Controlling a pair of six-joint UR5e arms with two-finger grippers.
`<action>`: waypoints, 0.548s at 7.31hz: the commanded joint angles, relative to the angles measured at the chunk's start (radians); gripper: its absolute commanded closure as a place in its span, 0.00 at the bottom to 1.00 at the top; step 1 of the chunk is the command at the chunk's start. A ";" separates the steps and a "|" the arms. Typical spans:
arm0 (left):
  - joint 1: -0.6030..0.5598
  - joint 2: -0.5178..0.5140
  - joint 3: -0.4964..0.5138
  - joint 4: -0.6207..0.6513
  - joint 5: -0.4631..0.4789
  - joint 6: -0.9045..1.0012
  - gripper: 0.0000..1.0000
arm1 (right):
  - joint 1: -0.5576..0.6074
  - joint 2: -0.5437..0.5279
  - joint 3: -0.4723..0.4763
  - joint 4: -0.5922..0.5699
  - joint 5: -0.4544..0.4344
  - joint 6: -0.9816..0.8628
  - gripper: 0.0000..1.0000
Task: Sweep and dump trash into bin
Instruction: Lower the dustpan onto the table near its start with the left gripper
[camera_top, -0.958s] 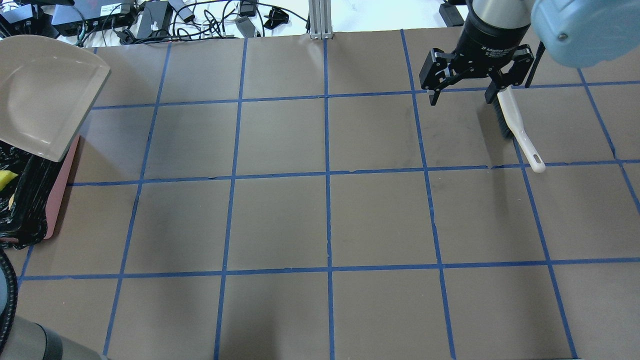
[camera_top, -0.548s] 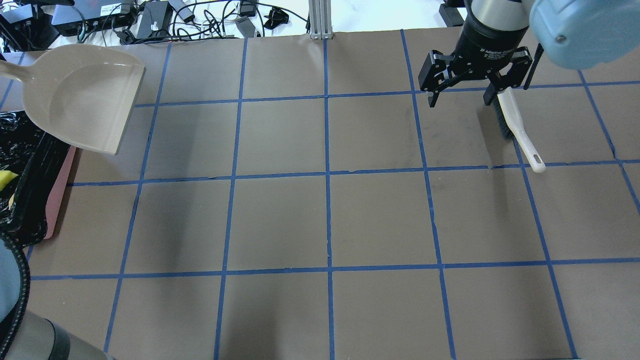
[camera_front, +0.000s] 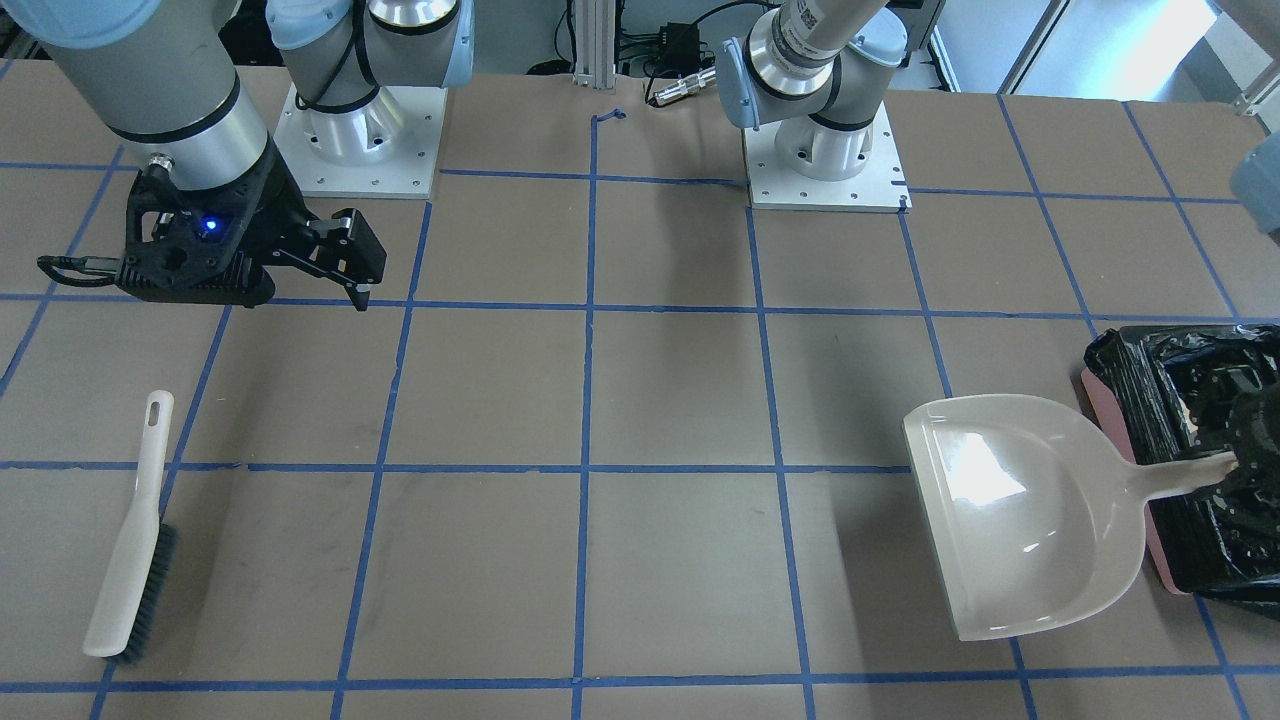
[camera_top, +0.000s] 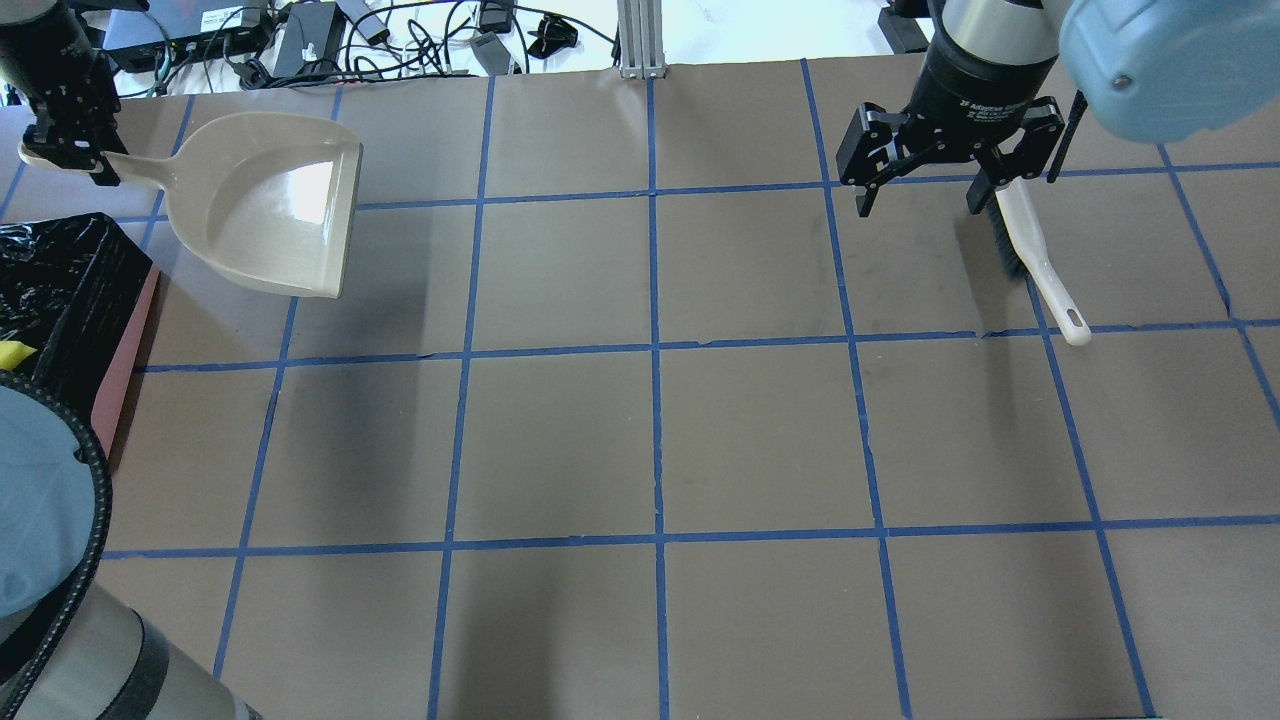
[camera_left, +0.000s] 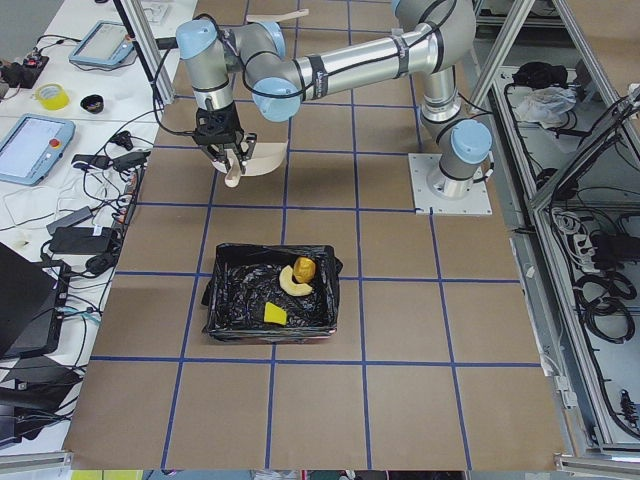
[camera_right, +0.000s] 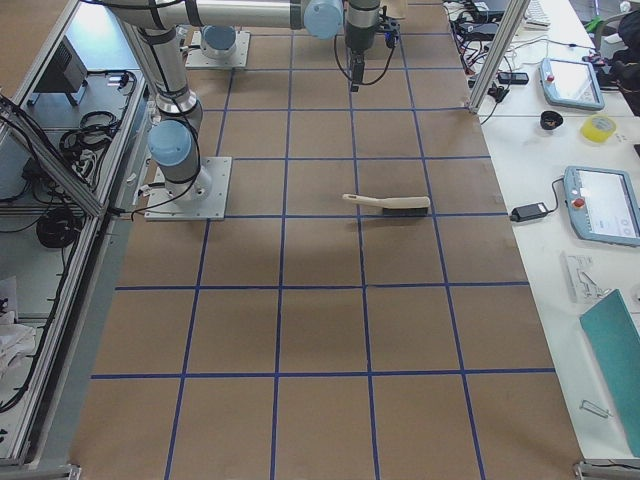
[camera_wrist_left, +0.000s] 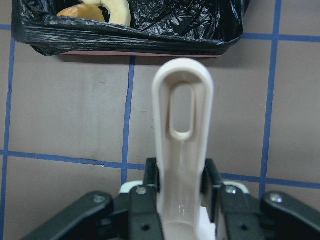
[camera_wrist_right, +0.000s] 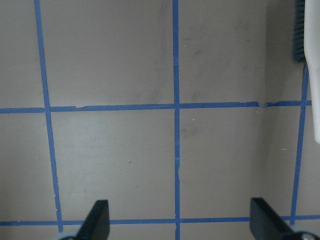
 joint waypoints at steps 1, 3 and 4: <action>-0.032 -0.039 0.015 0.011 -0.004 -0.076 1.00 | 0.001 0.000 0.002 0.004 0.000 0.002 0.00; -0.041 -0.065 0.021 0.012 -0.031 -0.125 1.00 | 0.001 0.004 0.002 0.001 0.000 0.002 0.00; -0.047 -0.084 0.021 0.016 -0.033 -0.154 1.00 | 0.001 0.000 0.002 -0.003 0.000 0.008 0.00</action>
